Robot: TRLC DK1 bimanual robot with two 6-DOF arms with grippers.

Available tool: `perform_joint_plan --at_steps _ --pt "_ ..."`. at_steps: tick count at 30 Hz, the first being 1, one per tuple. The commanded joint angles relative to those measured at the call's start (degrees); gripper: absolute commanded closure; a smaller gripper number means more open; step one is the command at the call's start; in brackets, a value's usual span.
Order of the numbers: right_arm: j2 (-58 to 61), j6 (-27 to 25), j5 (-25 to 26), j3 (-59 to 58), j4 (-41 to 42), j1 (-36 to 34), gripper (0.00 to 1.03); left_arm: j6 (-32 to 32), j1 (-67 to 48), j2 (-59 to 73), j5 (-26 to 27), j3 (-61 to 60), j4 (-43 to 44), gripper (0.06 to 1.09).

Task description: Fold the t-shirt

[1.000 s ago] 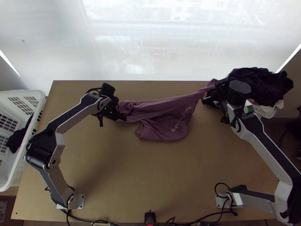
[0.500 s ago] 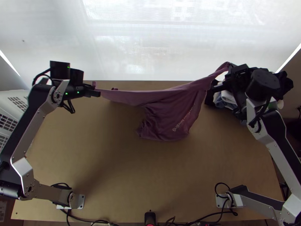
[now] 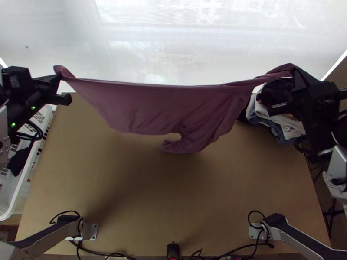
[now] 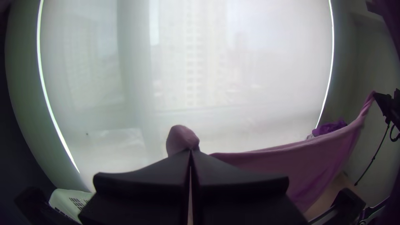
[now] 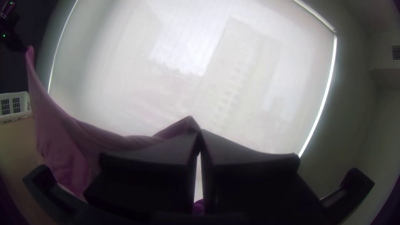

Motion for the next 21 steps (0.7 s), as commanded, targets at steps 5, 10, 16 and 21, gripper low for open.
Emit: perform_joint_plan --at_steps 5,10,16,21 --pt "-12.8 -2.5 0.1 4.9 -9.1 2.1 1.00 3.0 1.8 -17.7 -2.5 0.4 -1.2 1.05" --pt "-18.5 -4.4 -0.2 6.1 -13.0 3.4 1.00 6.0 1.8 -24.2 -2.5 1.1 -2.6 1.05" --pt "-21.9 -7.3 -3.0 9.7 -18.1 3.3 1.00 6.3 1.9 -27.4 -2.2 4.9 -7.2 1.05" --pt "-22.9 -7.0 -4.2 9.1 -21.9 3.2 1.00 5.2 2.3 -27.6 -1.2 4.7 -12.2 1.05"
